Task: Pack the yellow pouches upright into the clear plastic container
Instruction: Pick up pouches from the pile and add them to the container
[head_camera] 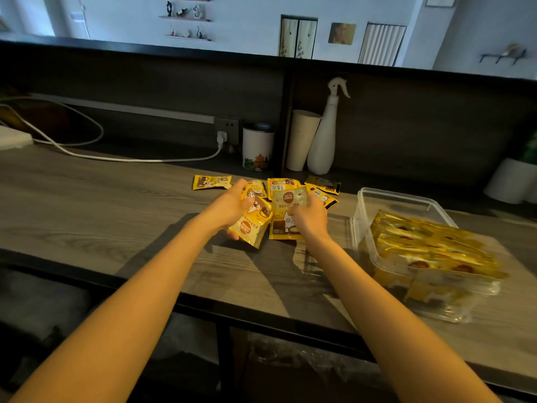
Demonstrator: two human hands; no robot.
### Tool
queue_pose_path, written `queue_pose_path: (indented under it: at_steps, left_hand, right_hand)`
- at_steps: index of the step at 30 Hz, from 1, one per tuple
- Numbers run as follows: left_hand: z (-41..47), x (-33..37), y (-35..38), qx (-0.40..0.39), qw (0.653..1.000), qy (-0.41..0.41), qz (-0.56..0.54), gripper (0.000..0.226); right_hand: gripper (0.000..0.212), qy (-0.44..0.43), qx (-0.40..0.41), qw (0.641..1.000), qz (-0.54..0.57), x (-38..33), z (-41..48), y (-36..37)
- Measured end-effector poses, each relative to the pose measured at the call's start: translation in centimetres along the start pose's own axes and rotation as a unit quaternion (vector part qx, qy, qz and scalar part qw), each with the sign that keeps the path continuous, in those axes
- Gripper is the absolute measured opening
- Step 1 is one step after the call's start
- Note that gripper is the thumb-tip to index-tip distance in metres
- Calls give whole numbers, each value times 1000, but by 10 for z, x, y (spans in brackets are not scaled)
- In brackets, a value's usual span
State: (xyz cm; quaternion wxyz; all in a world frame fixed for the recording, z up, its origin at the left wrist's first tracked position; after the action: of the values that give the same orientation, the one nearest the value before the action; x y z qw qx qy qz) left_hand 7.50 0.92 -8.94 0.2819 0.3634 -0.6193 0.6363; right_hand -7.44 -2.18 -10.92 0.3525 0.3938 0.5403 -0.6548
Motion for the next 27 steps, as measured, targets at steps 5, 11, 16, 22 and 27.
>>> queue_pose_path:
  at_steps: [5, 11, 16, 22, 27]
  left_hand:
    - [-8, 3, -6, 20, 1000, -8, 4, 44]
    - [-15, 14, -15, 146, 987, 26, 61, 26]
    - [-14, 22, -9, 101, 987, 105, 69, 32]
    - [-13, 22, 11, 15, 983, 112, 144, 40]
    - [-13, 22, 5, 38, 996, 64, 42, 46]
  right_hand:
    - [32, -3, 10, 1000, -12, 0, -8, -10]
    - [32, -7, 34, 999, 0, -3, -17, -24]
    - [39, -10, 28, 1000, 2, -5, -24, -33]
    - [43, 0, 8, 1000, -25, 6, -27, -36]
    - [44, -10, 10, 998, -68, 8, -26, -38]
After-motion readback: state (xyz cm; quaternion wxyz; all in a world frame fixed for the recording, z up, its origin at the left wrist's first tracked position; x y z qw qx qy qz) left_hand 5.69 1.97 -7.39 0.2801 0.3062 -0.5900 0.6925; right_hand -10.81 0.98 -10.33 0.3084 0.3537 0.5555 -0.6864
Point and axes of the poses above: each hand's wrist, its own z-axis towards the middle knuckle, its own y-axis out of the palm, x = y × z, the point moved 2 cm from there along z, towards the middle knuckle, and after that the axes turned 4 degrees about -z, right-handed, at the moved point
